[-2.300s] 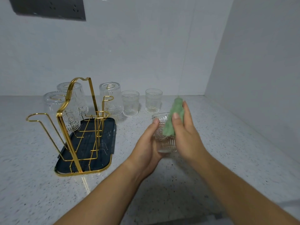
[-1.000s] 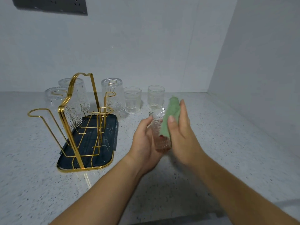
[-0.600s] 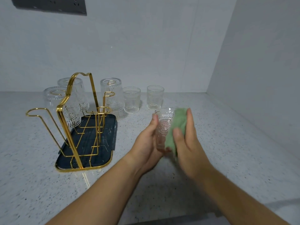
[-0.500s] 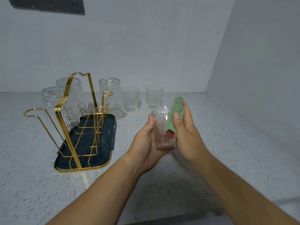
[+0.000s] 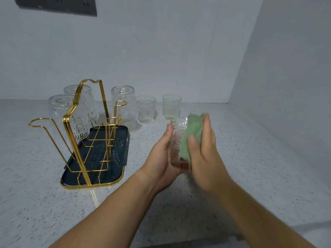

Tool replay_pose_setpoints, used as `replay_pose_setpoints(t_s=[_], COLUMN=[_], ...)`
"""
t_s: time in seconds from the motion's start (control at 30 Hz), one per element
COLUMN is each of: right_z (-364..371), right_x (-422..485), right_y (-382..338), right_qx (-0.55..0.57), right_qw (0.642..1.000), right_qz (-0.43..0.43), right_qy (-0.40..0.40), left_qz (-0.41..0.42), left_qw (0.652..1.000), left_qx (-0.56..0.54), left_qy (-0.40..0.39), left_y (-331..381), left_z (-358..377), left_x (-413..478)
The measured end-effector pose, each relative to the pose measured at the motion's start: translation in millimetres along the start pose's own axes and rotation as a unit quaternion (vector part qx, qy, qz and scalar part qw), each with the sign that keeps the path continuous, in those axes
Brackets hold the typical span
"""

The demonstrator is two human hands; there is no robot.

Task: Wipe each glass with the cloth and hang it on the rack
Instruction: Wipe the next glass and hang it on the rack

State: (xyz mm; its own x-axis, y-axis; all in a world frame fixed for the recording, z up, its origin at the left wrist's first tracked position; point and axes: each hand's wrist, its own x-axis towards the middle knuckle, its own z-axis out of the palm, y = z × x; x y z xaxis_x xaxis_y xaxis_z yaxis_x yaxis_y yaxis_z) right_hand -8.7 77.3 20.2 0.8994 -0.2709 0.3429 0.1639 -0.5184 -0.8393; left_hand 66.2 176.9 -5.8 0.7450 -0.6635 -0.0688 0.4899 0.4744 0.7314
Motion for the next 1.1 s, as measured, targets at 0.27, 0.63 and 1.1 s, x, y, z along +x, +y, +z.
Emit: replay_pose_setpoints(t_s=[0.27, 0.63, 1.1], right_z=[12, -7, 0], right_x=[-15, 26, -7], right_y=[11, 2, 10], right_qx=[-0.047, 0.086, -0.007], right_qw=[0.996, 0.994, 1.0], right_qz=[-0.039, 0.064, -0.019], right_qy=[-0.058, 0.006, -0.016], left_qz=[0.015, 0.0, 0.017], left_qw=[1.0, 1.0, 0.999], left_qx=[0.007, 0.026, 0.043], left_qy=[-0.02, 0.013, 0.004], left_y=[5, -2, 2], left_z=[1, 5, 3], left_x=[-4, -3, -2])
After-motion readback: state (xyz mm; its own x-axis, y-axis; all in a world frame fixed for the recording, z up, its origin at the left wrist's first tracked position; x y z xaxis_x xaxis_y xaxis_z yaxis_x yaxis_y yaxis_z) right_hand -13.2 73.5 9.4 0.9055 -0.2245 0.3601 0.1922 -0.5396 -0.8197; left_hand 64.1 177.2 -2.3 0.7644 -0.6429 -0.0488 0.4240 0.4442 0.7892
